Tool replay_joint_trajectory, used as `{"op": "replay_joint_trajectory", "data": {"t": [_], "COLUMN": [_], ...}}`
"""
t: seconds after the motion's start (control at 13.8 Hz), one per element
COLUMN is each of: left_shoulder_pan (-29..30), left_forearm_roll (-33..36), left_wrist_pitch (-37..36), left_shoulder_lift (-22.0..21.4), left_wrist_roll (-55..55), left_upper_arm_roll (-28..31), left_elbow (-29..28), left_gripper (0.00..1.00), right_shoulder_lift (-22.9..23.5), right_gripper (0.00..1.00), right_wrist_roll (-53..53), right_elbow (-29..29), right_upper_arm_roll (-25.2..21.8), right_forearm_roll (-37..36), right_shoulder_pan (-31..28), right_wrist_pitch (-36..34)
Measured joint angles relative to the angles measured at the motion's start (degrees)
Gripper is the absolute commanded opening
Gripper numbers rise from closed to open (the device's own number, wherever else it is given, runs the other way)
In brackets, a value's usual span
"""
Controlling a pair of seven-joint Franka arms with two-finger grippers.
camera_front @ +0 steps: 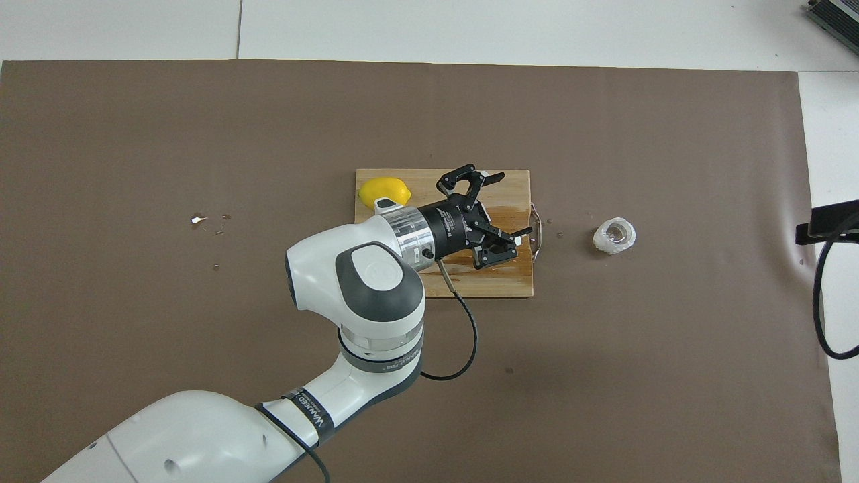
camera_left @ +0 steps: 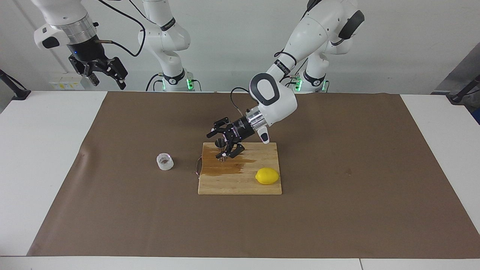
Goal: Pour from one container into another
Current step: 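Lower the metal cup onto the board and open the left gripper, then retract the left gripper while the right gripper reaches the white cup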
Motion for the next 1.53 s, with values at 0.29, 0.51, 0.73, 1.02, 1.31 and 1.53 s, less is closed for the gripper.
{"op": "replay_joint_trajectory", "data": {"t": [0.29,0.51,0.73,1.02,1.31,1.53], "left_shoulder_pan": [5.2,9.7,13.4,15.2,15.2,17.2], "left_forearm_roll": [4.6,7.9,14.4,29.0,53.4,60.1], "left_wrist_pitch": [-7.1,-12.8,-16.9,-20.8,-27.4,-36.0], "left_shoulder_lift": [-5.2,-8.1,-10.6,-12.9,-17.6,-21.5], "left_wrist_roll": [0.0,0.0,0.1,0.5,-0.1,0.0], "left_upper_arm_roll": [0.3,0.5,0.6,0.5,0.4,0.8], "left_elbow": [-0.9,-1.4,-1.9,-2.4,-2.4,-2.6], "left_gripper": [1.00,1.00,1.00,1.00,1.00,1.00], "right_shoulder_lift": [-0.6,-1.5,-2.8,-2.9,0.1,8.4], "right_gripper": [1.00,1.00,1.00,1.00,1.00,1.00], "right_wrist_roll": [-9.2,-20.2,-38.8,-64.9,-89.1,-108.4], "right_elbow": [-0.1,-2.4,-7.4,-15.0,-21.4,-22.1], "right_upper_arm_roll": [0.2,0.2,0.0,-0.3,-0.4,-0.5], "right_forearm_roll": [0.0,0.5,2.7,3.1,10.3,18.9], "right_shoulder_pan": [0.1,0.2,-0.2,-3.0,-5.6,-8.1], "right_wrist_pitch": [-0.3,-0.6,1.5,11.7,20.4,24.9]}}
